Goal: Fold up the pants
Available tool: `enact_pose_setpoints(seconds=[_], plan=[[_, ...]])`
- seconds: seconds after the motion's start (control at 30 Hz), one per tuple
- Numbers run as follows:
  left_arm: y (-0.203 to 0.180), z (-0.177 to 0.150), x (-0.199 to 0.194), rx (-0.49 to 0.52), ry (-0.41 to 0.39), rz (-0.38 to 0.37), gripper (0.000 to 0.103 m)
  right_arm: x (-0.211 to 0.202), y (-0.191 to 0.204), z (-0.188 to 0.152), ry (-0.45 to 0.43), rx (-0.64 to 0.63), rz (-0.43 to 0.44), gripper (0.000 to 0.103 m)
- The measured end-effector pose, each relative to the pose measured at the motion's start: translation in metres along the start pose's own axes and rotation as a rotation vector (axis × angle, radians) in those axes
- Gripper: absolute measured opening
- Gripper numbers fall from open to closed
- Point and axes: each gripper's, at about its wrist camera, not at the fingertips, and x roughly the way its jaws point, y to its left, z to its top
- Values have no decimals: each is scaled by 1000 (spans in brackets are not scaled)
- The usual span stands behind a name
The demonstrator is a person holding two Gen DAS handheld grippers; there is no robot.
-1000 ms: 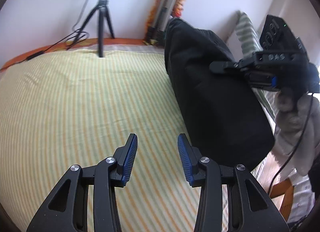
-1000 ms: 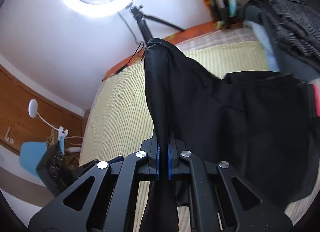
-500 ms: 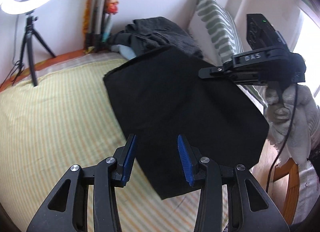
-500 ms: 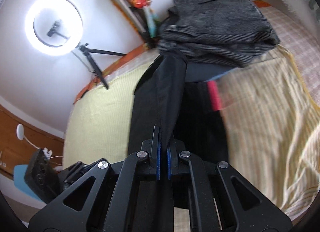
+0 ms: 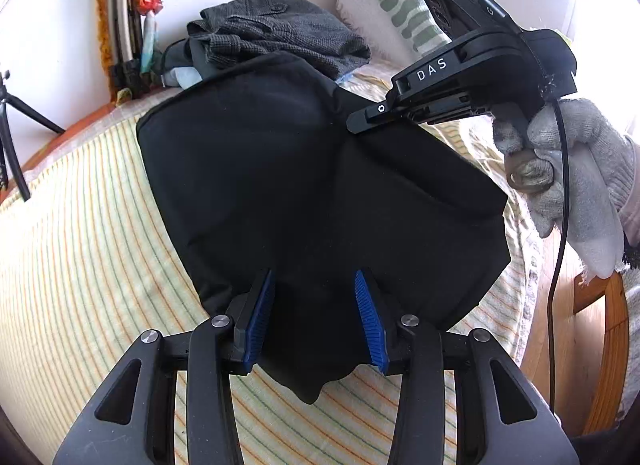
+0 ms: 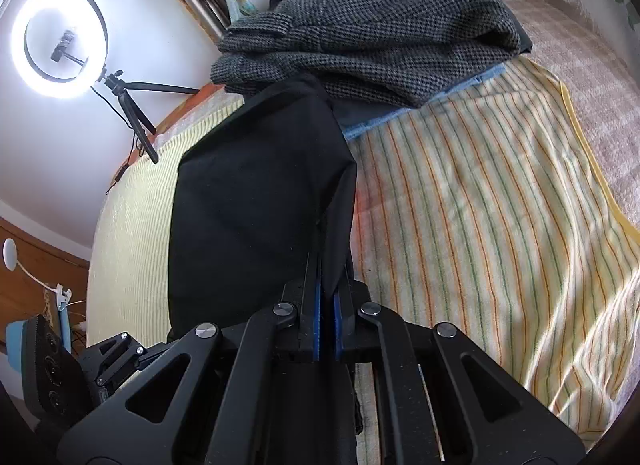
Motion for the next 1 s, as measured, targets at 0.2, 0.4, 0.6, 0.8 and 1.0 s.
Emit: enact_pose_setpoints(seconds=[0.2,0.4,0.6,0.8,1.0], plan=[[-5,0,2,23,7,28,40,4,-8,-4,-1,-5,-10,5],[-11,-1,3,46,4,56,40,8,-5,-8,-4,-31,-38,5],[-12,0,3,65,0,69,40,11,-6,-8,-6,-34,-44,5],[-14,1,5,70,-1,69,40,12,-6,-9,-6,-53,-58,5],[-2,2,-3,3,1,-20,54,10,-7,-11,3,-67,-65,14]])
